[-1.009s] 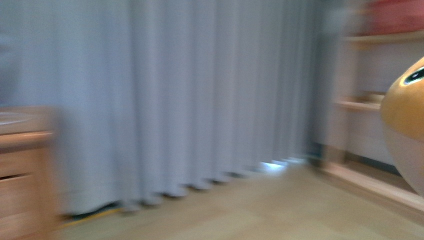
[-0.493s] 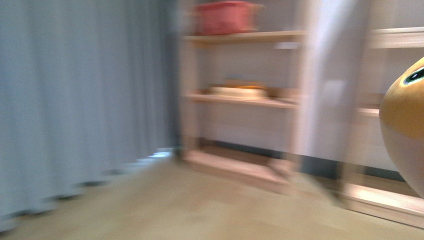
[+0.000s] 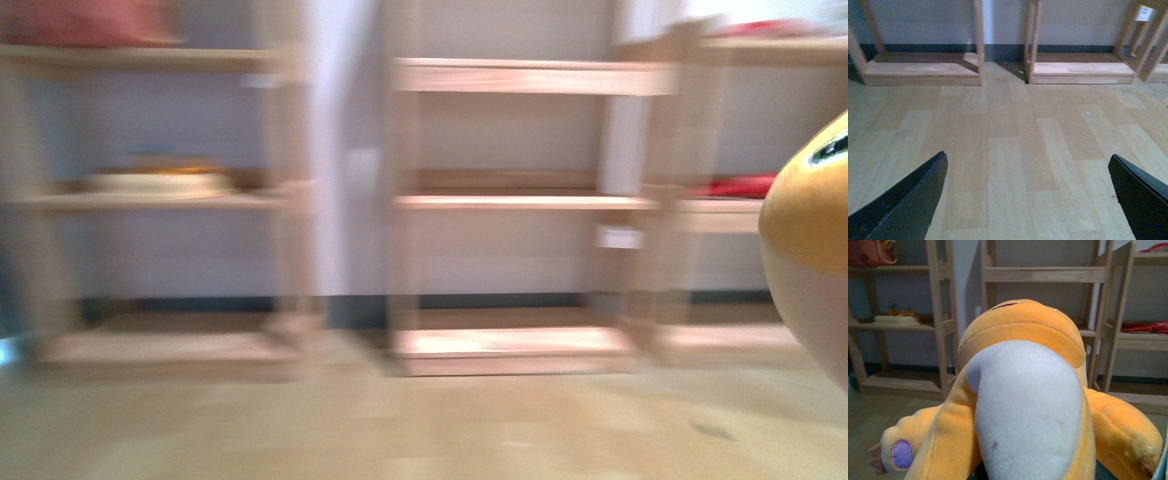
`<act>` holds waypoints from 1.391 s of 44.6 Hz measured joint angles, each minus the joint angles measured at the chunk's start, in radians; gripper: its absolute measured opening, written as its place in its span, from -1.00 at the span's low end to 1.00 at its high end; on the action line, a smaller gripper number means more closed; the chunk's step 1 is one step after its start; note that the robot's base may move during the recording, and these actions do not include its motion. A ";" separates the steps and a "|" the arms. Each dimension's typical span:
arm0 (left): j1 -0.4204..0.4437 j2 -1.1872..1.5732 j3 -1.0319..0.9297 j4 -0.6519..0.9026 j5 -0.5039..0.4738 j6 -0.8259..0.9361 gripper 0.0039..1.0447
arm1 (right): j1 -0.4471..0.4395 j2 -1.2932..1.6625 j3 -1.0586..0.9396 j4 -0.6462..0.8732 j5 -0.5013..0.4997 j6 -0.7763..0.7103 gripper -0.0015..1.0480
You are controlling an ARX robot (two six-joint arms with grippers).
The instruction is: Put away toys
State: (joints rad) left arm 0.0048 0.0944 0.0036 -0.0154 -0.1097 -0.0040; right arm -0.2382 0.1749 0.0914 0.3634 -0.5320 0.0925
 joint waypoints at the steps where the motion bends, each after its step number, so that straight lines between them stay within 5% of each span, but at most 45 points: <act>1: 0.000 0.001 0.000 0.000 0.004 0.000 0.89 | 0.000 -0.001 0.000 0.000 0.000 0.000 -0.82; 62: -0.005 0.005 0.000 -0.001 0.008 0.000 0.89 | 0.002 0.000 -0.001 0.000 -0.003 -0.002 -0.82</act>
State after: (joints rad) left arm -0.0002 0.0998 0.0036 -0.0162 -0.1020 -0.0044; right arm -0.2367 0.1745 0.0906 0.3634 -0.5350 0.0906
